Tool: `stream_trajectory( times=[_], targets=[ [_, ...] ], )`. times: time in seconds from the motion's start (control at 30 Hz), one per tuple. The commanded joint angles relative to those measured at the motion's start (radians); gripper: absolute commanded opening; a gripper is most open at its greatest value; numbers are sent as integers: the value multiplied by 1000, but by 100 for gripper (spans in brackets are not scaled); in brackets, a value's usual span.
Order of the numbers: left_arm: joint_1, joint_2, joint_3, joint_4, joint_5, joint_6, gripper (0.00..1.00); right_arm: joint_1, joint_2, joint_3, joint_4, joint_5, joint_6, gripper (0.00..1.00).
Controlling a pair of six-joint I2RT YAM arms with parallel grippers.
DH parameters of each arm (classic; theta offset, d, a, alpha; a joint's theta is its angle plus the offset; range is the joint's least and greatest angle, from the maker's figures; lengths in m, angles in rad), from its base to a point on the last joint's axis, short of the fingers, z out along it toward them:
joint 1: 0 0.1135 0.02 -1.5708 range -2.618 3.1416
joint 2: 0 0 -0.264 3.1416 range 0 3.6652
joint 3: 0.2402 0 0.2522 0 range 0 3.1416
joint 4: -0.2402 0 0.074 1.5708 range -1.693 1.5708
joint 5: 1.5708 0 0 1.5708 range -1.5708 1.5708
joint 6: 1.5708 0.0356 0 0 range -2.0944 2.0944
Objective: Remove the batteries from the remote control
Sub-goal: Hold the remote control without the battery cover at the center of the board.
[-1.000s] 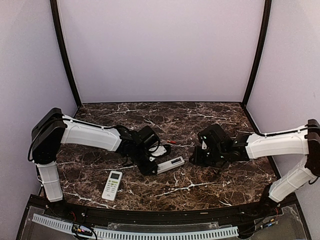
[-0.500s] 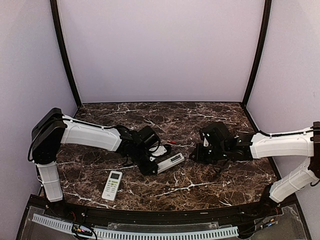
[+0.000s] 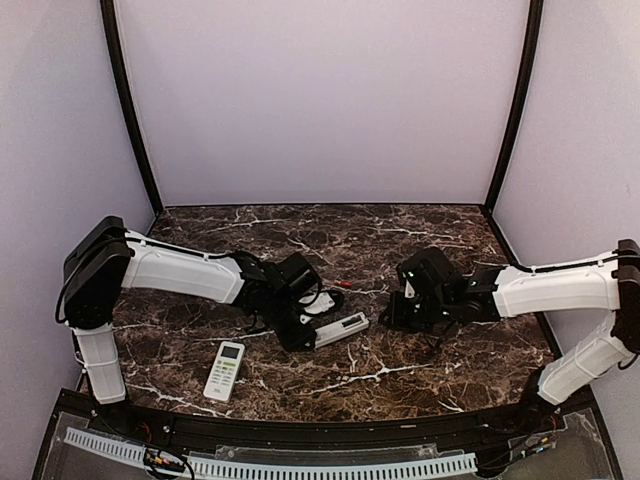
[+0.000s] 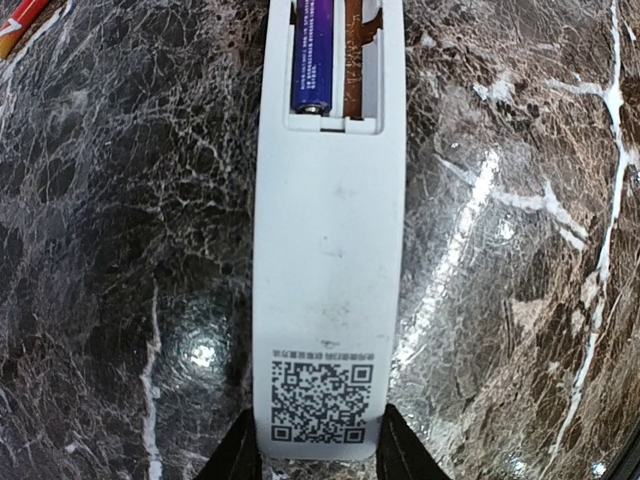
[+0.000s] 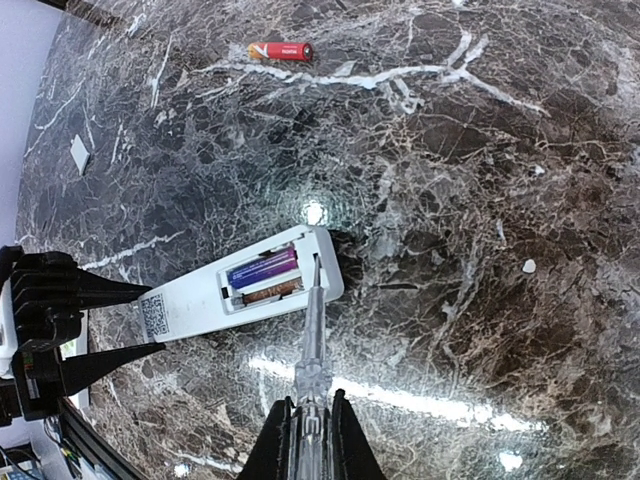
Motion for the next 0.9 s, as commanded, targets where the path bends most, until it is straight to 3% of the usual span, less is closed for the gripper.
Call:
stream_trajectory(
  times=[0.0, 0.37, 0.87],
  targets=[
    [-8, 11, 16, -44, -30, 3, 22, -4, -4, 30, -61, -1, -9, 0],
    [-7, 11, 18, -46, -37, 1, 21, -2, -94, 3, -96, 1, 14, 0],
    [-9, 11, 19, -47, -40, 3, 20, -4, 15, 69, -22, -10, -35, 0]
  ],
)
